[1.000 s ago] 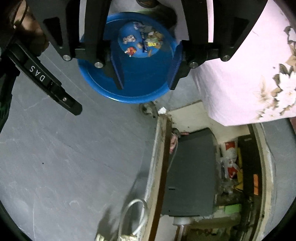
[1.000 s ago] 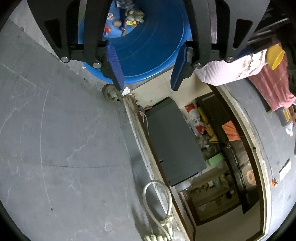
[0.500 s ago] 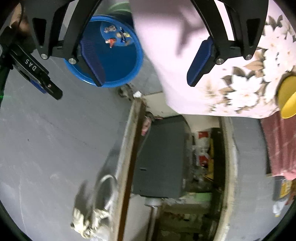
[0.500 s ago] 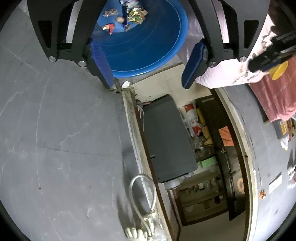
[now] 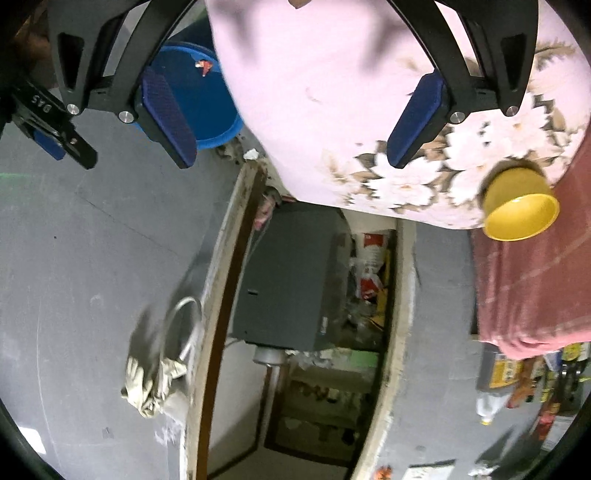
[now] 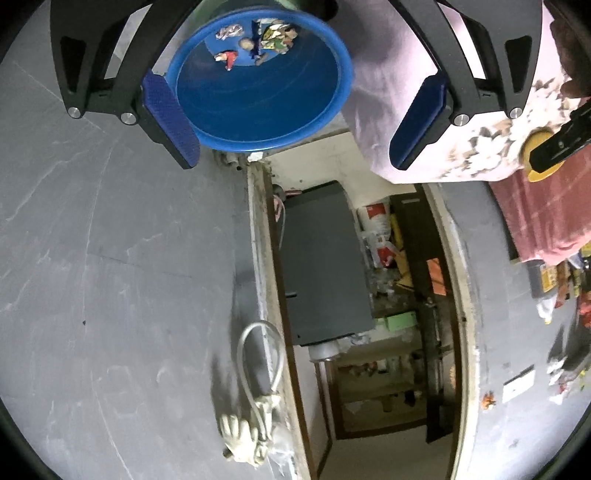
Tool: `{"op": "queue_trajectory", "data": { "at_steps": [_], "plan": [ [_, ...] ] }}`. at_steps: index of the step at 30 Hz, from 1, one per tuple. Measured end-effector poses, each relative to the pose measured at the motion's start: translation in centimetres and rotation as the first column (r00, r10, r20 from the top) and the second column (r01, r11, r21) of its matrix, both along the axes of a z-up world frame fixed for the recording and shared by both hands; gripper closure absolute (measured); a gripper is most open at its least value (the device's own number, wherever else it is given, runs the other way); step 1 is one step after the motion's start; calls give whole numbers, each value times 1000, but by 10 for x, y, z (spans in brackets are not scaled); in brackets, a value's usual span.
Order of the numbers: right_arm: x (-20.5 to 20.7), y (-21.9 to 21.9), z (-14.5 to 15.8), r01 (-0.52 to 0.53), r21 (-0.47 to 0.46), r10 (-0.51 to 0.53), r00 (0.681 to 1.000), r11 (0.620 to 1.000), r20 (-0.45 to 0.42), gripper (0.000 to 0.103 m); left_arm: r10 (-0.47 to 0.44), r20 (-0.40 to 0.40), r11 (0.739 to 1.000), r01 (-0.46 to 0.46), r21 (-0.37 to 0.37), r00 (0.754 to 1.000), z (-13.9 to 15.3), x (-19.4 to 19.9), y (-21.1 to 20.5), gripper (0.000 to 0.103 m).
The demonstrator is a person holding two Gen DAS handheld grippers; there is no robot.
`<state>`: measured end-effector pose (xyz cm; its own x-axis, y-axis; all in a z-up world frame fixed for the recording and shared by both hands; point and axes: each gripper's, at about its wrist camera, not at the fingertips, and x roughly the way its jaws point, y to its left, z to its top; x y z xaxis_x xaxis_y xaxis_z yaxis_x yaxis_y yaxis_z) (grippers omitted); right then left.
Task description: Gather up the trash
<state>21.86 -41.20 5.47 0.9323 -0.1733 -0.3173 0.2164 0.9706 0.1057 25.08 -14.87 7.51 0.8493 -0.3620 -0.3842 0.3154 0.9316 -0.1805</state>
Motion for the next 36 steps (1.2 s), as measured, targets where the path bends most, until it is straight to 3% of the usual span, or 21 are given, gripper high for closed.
{"op": "queue_trajectory", "data": {
  "at_steps": [15, 28, 36],
  "plan": [
    [-97, 55, 10, -24, -56, 30, 993, 998, 118, 0, 48, 120, 998, -53, 43, 992, 1, -90, 51, 2],
    [-161, 88, -19, -64, -57, 72, 985, 996, 154, 0, 78, 135, 994, -87, 67, 988, -22, -149, 77, 2],
    [-175, 101, -40, -80, -99, 93, 986, 992, 140, 0, 123, 153, 987, -137, 85, 980, -42, -175, 88, 2]
  ]
}}
